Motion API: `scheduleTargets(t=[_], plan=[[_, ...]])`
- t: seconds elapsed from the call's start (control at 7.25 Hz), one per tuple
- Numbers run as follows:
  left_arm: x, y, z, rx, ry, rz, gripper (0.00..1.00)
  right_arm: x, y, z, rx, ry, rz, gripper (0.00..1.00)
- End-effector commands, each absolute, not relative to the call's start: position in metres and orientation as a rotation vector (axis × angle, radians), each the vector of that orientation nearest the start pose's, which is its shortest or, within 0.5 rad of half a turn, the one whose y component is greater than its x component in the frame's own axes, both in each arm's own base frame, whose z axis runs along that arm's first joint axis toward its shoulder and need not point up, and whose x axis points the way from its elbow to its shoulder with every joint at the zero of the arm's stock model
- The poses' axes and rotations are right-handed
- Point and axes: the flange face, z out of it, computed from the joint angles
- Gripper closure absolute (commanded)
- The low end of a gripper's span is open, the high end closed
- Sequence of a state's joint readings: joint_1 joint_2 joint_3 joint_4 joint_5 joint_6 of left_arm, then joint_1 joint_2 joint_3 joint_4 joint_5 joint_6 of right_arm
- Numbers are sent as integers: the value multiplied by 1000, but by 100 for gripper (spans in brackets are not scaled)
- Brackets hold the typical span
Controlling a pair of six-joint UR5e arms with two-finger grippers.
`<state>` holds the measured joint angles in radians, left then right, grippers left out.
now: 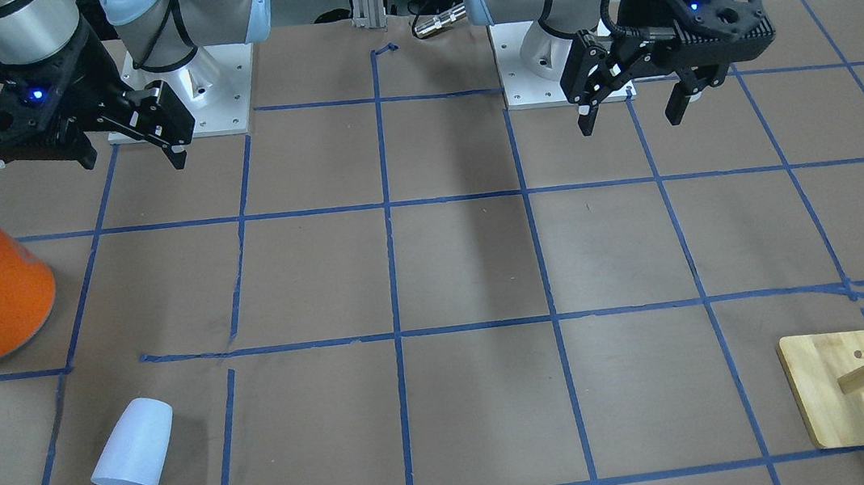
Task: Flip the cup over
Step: 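Lower the open right gripper toward the upside-down white cup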
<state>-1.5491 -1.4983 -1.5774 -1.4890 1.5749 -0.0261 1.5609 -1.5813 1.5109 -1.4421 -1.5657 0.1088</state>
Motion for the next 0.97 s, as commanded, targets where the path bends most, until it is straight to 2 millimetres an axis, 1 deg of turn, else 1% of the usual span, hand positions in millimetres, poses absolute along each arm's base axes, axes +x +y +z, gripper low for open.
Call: scheduleTargets(t=[0.0, 0.14, 0.28, 0.41, 0.55, 0.69, 0.83], plan=[[-123, -475, 527, -75, 3127, -226, 0, 114, -487, 506, 252, 3131, 99, 0], [-123, -474, 526, -75, 3127, -224, 0, 115, -488, 505, 258, 3132, 96, 0], [-123, -475, 527, -75, 3127, -226, 0, 109, -506, 473, 276, 3128, 192, 0], [-122, -474, 527, -77, 3127, -226, 0, 87, -544, 435, 338, 3125, 195, 0], [-122, -475, 526, -77, 3127, -224, 0, 63, -574, 406, 403, 3114, 159, 0], [-123, -475, 527, -75, 3127, -226, 0, 59, -597, 377, 408, 3114, 140, 0], [-123, -475, 527, -75, 3128, -228, 0, 54, -611, 362, 422, 3131, 95, 0]])
